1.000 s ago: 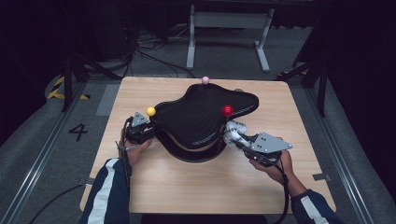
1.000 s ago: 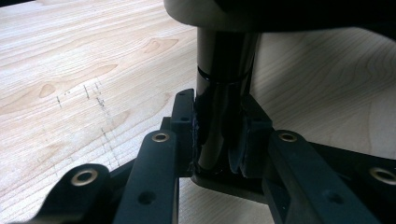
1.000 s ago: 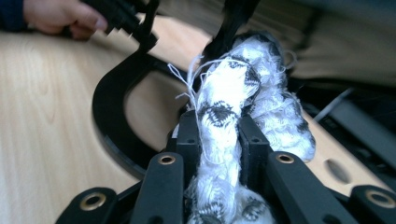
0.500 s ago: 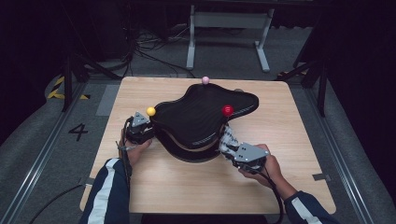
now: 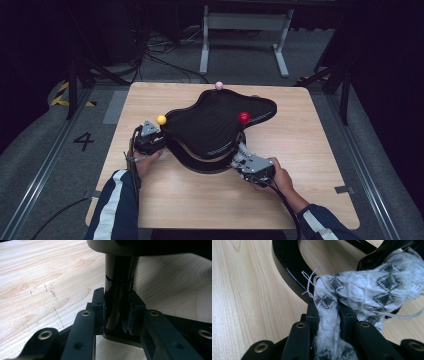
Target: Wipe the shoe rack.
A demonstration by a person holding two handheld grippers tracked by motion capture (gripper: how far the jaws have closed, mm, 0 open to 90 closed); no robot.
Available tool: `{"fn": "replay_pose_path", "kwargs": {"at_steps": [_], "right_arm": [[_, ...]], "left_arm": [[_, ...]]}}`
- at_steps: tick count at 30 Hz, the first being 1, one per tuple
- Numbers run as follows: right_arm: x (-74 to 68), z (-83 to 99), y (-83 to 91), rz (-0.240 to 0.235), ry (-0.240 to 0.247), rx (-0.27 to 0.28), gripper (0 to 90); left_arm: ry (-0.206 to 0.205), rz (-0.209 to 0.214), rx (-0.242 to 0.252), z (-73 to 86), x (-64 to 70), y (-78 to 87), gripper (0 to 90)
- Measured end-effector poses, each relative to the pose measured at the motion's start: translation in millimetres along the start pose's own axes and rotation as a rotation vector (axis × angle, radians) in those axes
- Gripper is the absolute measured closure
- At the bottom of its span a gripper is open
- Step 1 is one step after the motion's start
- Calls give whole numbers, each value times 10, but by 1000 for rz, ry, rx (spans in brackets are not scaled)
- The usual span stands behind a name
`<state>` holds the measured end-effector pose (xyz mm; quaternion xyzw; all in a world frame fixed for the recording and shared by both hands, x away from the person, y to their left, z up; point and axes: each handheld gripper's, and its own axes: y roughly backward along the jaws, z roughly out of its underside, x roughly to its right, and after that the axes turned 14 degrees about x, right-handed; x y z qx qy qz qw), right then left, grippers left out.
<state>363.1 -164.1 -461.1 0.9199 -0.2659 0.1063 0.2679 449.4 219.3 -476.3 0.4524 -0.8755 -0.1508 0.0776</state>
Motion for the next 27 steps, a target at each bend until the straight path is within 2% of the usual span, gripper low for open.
{"fn": "replay_pose_path", "kwargs": {"at_steps": [1,3,4,5,9,12,16,22,27], "right_arm": [[9,-12,14,-4,-6,7,748],[34,-111,113,-3,-20,63,742],[34,-111,113,-3,-20,63,742],[56,-225,223,5,-33,119,740],[95,-381,339,38,-31,189,738],[118,-447,362,49,-41,218,737],[131,-572,399,72,-23,258,737],[172,-698,460,126,-28,309,732],[175,-653,409,130,-29,302,727]], "left_arm": [[-4,-2,1,1,9,-5,728],[-4,-4,-1,0,10,-5,725],[-4,-4,-1,0,9,-5,725],[-3,-4,-2,0,10,-6,725],[-8,-6,-3,0,11,-9,724],[-10,-7,-5,-1,15,-9,723],[-10,-6,-7,-1,14,-12,724],[-15,3,-10,-1,23,-19,725],[-15,7,-29,-6,23,-25,727]]}}
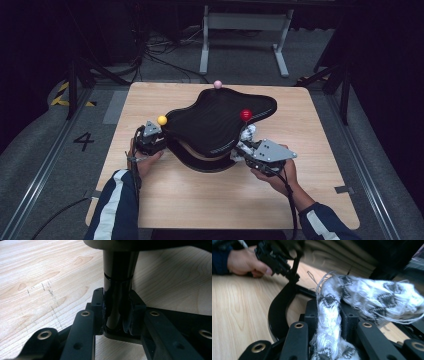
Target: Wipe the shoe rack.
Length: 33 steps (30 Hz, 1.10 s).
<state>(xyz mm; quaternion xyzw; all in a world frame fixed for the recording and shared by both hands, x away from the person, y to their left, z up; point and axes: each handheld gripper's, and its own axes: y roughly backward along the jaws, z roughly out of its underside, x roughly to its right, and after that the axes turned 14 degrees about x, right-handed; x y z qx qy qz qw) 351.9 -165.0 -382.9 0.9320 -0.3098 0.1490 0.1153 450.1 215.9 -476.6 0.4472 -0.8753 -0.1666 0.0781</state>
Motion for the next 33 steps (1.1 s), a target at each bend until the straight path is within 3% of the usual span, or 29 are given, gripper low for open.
{"fn": "replay_pose_path", "kwargs": {"at_steps": [8,17,27,33], "right_arm": [[-117,341,-170,-32,56,-125,741],[-136,749,-341,-67,9,-255,745],[-122,781,-337,-56,0,-259,746],[-10,522,-242,-7,8,-156,752]], "left_arm": [[-2,19,-5,-1,-4,-17,729],[3,29,-9,-2,9,-26,728],[-9,36,-14,-4,13,-29,728],[-15,38,-18,-7,13,-32,729]]}}
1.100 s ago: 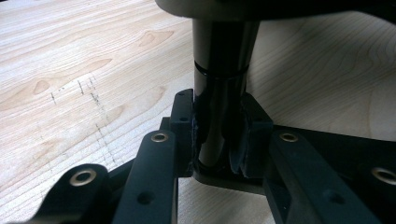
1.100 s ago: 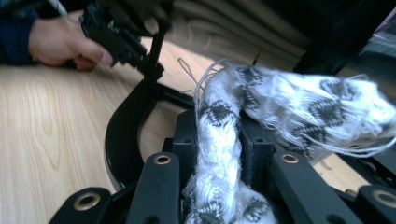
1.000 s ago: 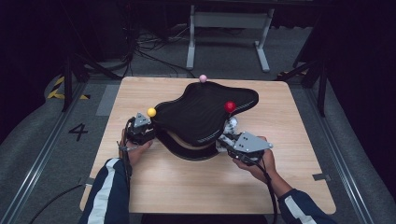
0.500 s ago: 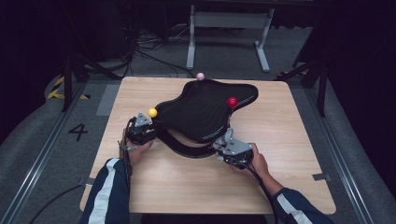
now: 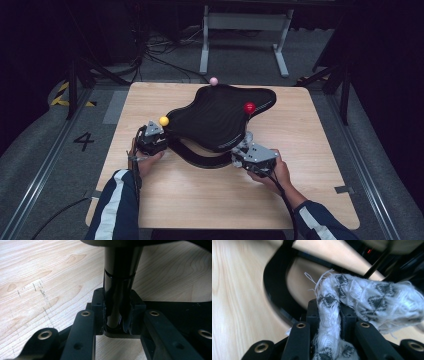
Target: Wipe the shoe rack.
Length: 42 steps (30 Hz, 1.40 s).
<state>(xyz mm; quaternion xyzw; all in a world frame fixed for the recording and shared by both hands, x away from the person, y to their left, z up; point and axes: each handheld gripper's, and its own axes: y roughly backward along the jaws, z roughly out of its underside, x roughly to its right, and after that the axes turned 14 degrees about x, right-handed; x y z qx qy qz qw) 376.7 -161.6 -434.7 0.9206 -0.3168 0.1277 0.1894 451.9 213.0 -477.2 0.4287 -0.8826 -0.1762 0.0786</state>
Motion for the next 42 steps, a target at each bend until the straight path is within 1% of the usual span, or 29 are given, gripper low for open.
{"fn": "replay_pose_path", "kwargs": {"at_steps": [3,5,8,10,12,13,16,17,19,20,21,22,30,31,33,36,37,38,39,40,41,42], "right_arm": [[77,-178,98,48,9,72,753],[117,-270,155,71,5,117,752],[157,-386,219,104,22,169,752],[169,-432,237,122,29,190,751],[172,-441,229,119,29,189,751],[167,-434,217,124,39,183,751],[138,-325,141,110,41,151,752],[125,-284,110,104,37,138,752],[80,-182,25,87,43,89,751],[80,-182,25,87,43,89,751],[56,-137,-10,76,47,71,751],[21,-43,-80,52,43,33,751],[-51,236,-253,-4,13,-75,752],[-55,259,-263,-1,22,-78,751],[-46,281,-263,-3,9,-76,752],[-39,284,-258,3,10,-80,753],[-25,265,-240,18,23,-73,758],[-25,265,-240,18,23,-73,758],[-16,249,-231,23,26,-68,760],[19,174,-186,46,30,-31,761],[19,174,-186,46,30,-31,761],[32,141,-162,61,38,-11,761]], "left_arm": [[1,1,-1,0,5,-1,729],[-1,1,0,0,3,-3,729],[5,0,1,2,6,-4,729],[5,0,-1,1,7,-4,729],[5,1,-1,1,6,-4,729],[4,2,2,1,4,-5,729],[4,7,-1,1,8,-7,729],[-4,8,-5,-2,5,-6,729],[-3,10,-7,-3,4,-6,729],[-3,10,-7,-3,4,-6,729],[-2,11,-8,-3,3,-7,729],[0,13,-10,-4,0,-6,730],[-1,25,-10,-3,2,-11,729],[3,25,-10,-2,5,-11,729],[3,26,-10,-2,8,-13,729],[-6,29,-15,-6,8,-14,728],[-17,31,-18,-8,4,-15,723],[-3,32,-18,-3,18,-21,723],[-19,34,-26,-6,18,-29,720],[-17,31,-39,-11,26,-31,717],[-20,33,-36,-11,25,-33,717],[-16,33,-37,-10,25,-31,716]]}}
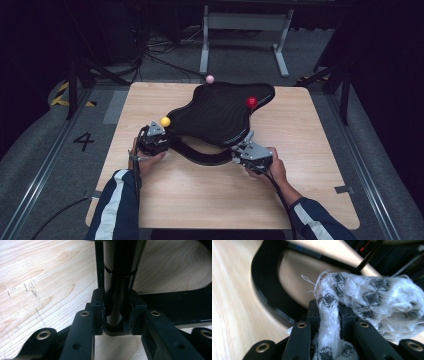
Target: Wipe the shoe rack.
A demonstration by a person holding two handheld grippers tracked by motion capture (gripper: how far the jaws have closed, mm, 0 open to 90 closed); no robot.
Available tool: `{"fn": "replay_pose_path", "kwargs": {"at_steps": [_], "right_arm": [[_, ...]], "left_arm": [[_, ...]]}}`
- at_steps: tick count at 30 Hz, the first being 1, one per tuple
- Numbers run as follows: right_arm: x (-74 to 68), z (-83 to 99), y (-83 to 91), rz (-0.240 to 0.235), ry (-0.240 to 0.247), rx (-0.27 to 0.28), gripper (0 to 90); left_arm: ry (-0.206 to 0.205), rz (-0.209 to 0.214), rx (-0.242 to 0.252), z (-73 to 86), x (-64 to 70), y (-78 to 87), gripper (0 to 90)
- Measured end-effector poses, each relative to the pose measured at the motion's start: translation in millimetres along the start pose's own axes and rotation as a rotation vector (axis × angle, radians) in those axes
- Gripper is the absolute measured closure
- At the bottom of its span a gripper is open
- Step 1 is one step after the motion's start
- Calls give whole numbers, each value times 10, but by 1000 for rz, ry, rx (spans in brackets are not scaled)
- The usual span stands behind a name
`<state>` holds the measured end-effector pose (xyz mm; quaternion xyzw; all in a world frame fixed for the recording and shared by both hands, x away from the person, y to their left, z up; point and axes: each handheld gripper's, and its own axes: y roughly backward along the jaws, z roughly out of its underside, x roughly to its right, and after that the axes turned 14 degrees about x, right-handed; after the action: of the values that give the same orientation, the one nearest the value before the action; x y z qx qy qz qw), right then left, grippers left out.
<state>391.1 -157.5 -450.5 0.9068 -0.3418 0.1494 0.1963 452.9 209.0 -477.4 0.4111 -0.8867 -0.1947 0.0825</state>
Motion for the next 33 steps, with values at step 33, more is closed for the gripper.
{"fn": "replay_pose_path", "kwargs": {"at_steps": [33], "right_arm": [[155,-97,82,64,11,42,755]], "left_arm": [[7,36,4,3,-1,-5,721]]}}
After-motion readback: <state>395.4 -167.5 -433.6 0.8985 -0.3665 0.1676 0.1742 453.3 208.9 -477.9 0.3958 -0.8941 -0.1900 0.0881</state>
